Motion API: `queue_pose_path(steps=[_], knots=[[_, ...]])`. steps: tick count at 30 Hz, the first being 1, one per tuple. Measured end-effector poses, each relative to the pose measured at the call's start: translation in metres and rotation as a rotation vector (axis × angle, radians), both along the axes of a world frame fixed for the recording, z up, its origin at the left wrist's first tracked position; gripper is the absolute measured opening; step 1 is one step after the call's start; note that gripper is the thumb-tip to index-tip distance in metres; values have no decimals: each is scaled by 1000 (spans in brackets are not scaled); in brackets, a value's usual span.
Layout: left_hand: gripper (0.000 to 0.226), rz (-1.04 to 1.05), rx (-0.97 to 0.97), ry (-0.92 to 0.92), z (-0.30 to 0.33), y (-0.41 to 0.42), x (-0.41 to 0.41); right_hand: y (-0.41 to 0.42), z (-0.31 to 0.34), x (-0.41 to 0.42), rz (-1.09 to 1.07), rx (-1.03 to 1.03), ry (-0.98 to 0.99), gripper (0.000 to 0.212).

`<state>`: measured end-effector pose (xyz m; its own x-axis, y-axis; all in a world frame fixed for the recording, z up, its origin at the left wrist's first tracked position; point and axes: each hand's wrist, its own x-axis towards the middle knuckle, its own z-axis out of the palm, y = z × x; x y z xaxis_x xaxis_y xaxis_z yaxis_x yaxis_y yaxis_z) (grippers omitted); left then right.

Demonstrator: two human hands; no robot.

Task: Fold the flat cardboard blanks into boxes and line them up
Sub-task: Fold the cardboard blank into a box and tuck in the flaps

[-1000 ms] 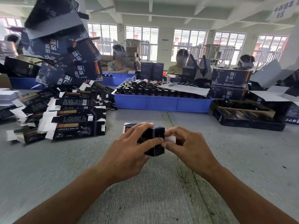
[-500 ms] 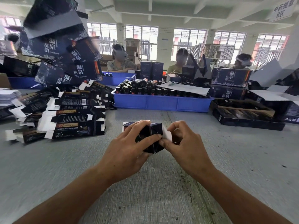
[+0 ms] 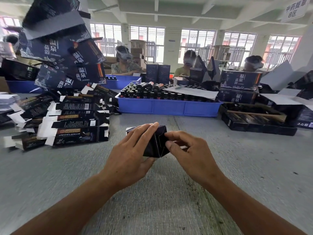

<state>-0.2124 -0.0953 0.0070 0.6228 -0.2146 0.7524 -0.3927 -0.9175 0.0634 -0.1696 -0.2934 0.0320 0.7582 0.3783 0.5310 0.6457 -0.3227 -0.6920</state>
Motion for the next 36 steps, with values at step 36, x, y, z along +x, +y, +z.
queue_pose_path(steps=[36], knots=[[86,-91,136,-38,-5,-10,3,0,-1,6,-1,60,291,59]])
